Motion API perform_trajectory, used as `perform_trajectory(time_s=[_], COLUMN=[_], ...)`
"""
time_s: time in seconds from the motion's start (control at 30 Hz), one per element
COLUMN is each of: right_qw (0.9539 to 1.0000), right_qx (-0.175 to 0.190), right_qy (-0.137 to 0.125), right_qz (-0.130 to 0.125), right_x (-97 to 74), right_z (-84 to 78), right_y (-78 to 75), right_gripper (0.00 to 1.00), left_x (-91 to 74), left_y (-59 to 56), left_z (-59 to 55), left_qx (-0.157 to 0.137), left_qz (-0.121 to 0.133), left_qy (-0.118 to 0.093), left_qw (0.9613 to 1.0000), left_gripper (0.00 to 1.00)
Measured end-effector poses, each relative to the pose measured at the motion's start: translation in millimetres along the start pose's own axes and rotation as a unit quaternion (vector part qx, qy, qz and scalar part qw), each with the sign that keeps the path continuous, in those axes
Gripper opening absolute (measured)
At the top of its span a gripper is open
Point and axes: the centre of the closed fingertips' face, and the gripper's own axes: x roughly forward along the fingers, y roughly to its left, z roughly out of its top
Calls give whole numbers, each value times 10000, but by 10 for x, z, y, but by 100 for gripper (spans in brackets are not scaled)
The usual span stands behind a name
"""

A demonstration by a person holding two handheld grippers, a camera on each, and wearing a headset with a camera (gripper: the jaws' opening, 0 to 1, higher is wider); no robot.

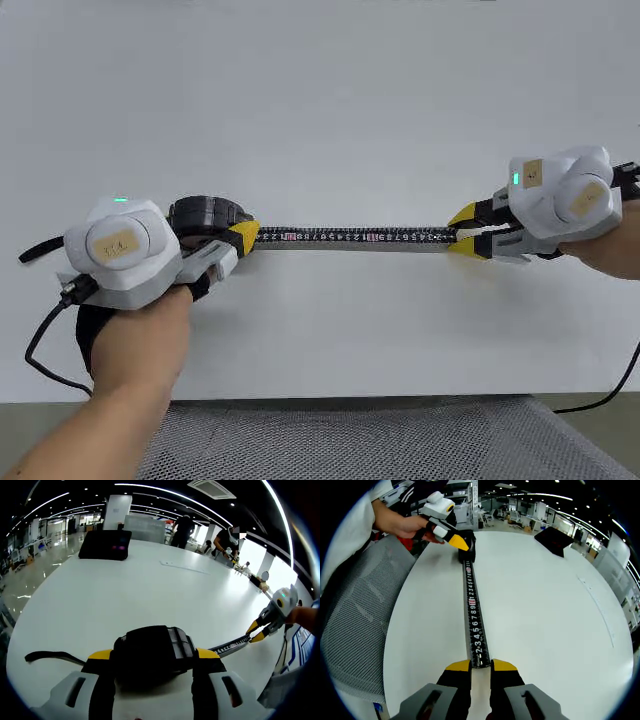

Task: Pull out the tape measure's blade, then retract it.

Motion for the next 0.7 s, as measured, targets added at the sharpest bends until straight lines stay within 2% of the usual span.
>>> perform_trajectory(time_s=[0.7], right_qw=[9997], right_qx=[54], right_qy=[-182], right_qz=[143], right_x=[110], right_z=[210], right_y=[26], right_gripper=[10], left_x=[-22], left_y=[7], left_z=[2], left_qx=[-98], left_qz=[-37], left_qy=[16], left_qw=[9999], left_gripper=[57])
